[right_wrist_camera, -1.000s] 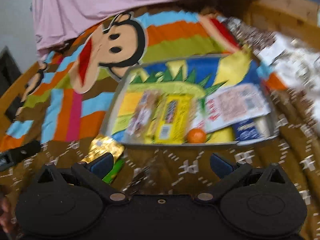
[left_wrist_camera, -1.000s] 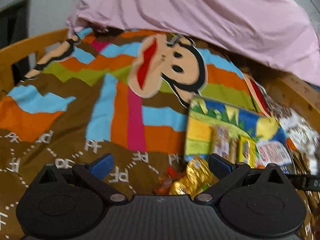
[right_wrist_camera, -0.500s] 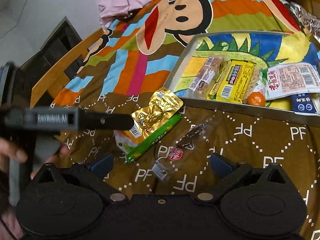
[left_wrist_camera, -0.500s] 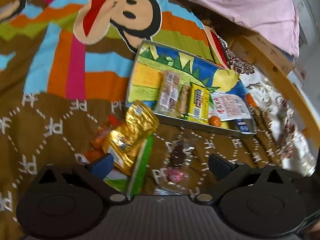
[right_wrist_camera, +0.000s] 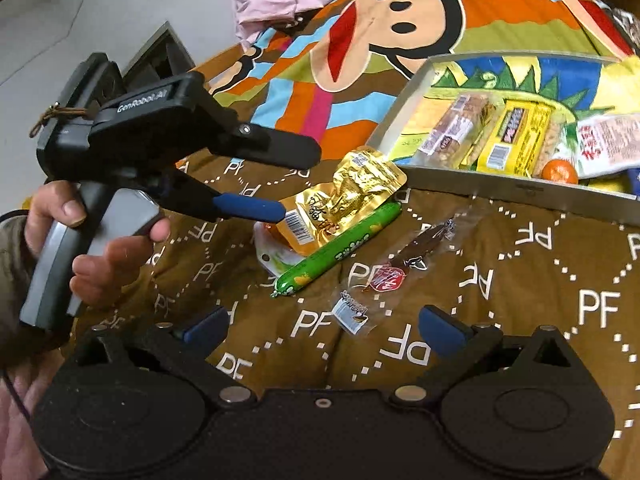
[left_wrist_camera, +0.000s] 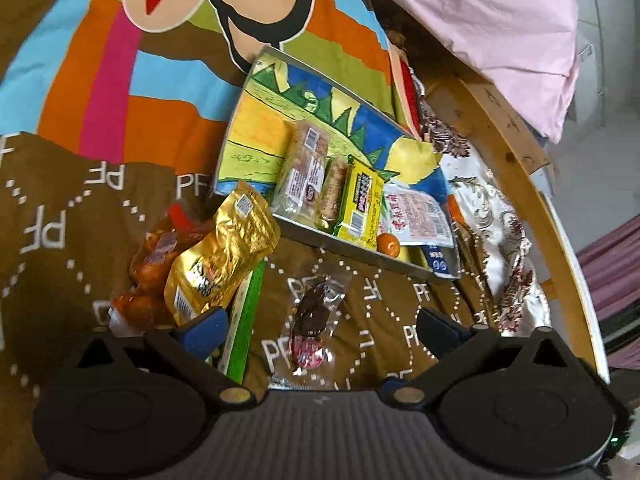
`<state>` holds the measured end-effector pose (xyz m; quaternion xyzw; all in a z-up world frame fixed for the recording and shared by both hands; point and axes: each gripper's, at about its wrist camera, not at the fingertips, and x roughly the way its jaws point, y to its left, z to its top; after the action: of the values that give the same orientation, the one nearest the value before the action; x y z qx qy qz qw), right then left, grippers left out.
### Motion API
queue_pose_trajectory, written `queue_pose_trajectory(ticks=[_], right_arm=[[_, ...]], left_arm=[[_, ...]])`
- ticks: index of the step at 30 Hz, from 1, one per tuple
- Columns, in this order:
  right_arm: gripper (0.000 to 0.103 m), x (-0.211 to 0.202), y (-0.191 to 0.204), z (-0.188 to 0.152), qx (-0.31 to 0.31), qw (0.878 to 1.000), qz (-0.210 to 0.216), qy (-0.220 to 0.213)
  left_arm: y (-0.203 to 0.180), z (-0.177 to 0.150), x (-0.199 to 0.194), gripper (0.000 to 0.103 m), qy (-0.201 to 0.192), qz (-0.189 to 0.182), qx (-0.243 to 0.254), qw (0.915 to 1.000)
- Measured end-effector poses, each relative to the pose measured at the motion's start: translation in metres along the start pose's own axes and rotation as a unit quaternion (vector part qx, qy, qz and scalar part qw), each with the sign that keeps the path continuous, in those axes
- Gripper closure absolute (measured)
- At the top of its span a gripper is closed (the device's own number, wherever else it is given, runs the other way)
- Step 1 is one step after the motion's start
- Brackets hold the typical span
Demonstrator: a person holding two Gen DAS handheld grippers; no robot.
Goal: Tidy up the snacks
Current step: 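Move left tool to the green stick snack while right tool nears the brown meat stick, then grasp the green stick with left tool while right tool grasps the wrapped brown meat stick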
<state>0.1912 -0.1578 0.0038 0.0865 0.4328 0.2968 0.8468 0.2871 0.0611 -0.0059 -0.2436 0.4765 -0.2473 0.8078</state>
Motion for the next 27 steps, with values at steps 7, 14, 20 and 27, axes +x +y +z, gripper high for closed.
queue_pose_trajectory(ticks=[7,14,20,27], right_arm=[[0.014,0.026,-0.019,0.01,0.042,0.999,-0.013,0.017],[0.02,0.044,-0.034,0.006,0.07,0.997,-0.017,0.036],[0.037,0.045,-0.043,0.013,0.094,0.995,-0.014,0.011],[0.063,0.056,-0.043,0.022,0.08,0.996,-0.039,0.011]], left_arm=[[0.029,0.01,0.022,0.001,0.027,-0.064,-0.033,0.997],[0.042,0.018,0.039,0.005,0.053,-0.077,-0.044,0.9946],[0.045,0.014,0.044,0.009,0.065,-0.071,-0.027,0.995],[0.044,0.01,0.043,0.031,0.078,-0.033,-0.001,0.9964]])
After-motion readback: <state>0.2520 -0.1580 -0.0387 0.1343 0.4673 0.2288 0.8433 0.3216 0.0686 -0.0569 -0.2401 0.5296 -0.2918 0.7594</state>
